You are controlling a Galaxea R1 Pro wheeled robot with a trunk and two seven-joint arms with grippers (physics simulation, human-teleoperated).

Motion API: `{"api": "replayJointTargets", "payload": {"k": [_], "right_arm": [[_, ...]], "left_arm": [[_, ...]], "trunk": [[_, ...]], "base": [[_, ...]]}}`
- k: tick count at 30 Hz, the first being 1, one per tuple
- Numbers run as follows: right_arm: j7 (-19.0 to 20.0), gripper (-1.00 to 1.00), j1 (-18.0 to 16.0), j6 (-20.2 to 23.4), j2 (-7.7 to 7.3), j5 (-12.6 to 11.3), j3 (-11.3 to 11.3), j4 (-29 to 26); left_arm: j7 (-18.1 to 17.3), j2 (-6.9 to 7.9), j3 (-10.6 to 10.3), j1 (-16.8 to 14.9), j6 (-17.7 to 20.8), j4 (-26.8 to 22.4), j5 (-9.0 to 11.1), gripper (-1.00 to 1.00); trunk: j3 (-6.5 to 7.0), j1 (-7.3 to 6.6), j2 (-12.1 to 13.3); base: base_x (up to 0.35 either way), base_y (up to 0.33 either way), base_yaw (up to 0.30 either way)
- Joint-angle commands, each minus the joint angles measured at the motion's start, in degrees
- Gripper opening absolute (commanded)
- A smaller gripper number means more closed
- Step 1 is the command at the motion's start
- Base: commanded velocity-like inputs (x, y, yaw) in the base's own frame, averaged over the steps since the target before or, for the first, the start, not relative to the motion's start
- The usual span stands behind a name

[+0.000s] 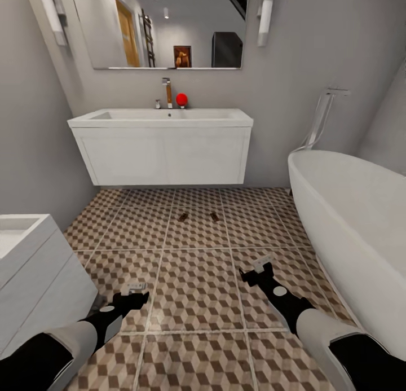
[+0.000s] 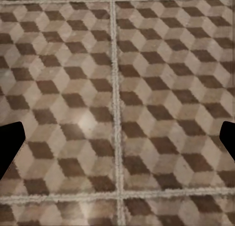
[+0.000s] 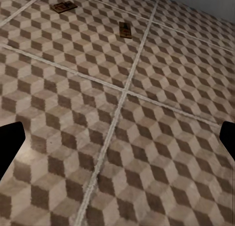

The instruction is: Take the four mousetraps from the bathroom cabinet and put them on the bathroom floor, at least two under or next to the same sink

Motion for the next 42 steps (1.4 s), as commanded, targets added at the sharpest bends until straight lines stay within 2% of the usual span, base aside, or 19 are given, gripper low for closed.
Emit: {"api": "replayJointTargets", "payload": {"k": [1, 18, 42], "right_arm": [[0.1, 1.00, 0.0, -0.3, -0.01, 0.6, -0.2, 0.3], [0.1, 1.00, 0.2, -3.1, -0.01, 0.6, -0.2, 4.7], [0.1, 1.00, 3.0, -4.7, 0.15, 0.5, -0.2, 5.4]], "left_arm": [[-0.4, -0.03, -0.4, 0.0, -0.4, 0.3, 0.6, 1.00], [-0.4, -0.12, -0.5, 0.9, -0.7, 0.3, 0.5, 1.00], [-0.5, -0.12, -0.5, 3.4, -3.1, 0.3, 0.5, 1.00]], "trunk": [[0.23, -0.23, 0.4], [4.86, -3.97, 7.2], [11.40, -9.24, 16.8]], "base": [[0.000, 0.000, 0.000], [0.000, 0.000, 0.000], [0.000, 0.000, 0.000]]}}
